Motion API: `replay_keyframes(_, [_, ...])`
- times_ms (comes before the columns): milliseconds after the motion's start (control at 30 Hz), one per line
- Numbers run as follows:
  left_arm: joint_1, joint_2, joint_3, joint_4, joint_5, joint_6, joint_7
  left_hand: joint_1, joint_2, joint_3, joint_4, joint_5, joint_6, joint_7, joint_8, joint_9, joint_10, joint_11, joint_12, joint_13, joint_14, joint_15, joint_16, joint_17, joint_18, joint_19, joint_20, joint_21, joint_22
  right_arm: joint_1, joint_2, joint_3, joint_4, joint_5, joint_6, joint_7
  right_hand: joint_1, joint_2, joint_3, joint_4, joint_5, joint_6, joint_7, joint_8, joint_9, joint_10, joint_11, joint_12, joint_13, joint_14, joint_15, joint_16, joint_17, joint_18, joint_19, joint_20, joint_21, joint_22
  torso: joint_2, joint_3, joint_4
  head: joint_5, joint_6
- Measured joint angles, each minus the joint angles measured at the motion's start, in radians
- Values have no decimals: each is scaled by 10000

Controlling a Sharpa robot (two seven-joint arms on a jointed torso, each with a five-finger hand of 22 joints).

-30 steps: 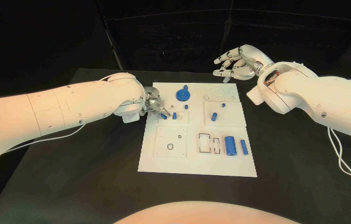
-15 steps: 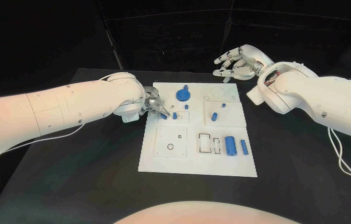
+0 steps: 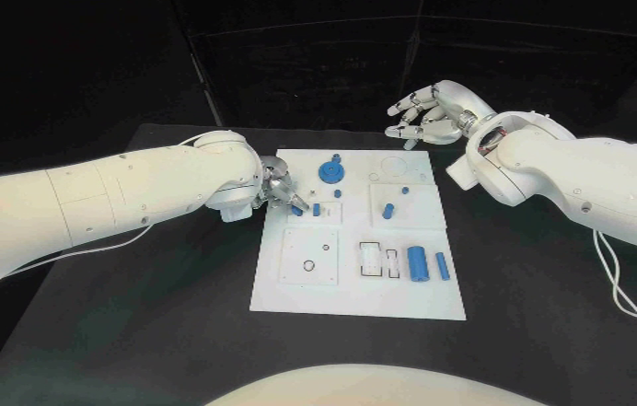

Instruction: Assemble the parts on the task board

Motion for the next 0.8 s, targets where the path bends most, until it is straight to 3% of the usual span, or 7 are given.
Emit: replay_keyframes(800, [138,-64,7,180,-11,1,-96,0,0,-254,101,0,35,-35,0,-35,36,-36,0,17,0,0,0,0,0,0,1,-1,-2,0,48,0,-46,2,3,-1,0,0,0,0,0,0,0,-1,0,0,0,0,-66,0,0,-5,0,0,36,-36,-46,-45,0,4,4,10,-24])
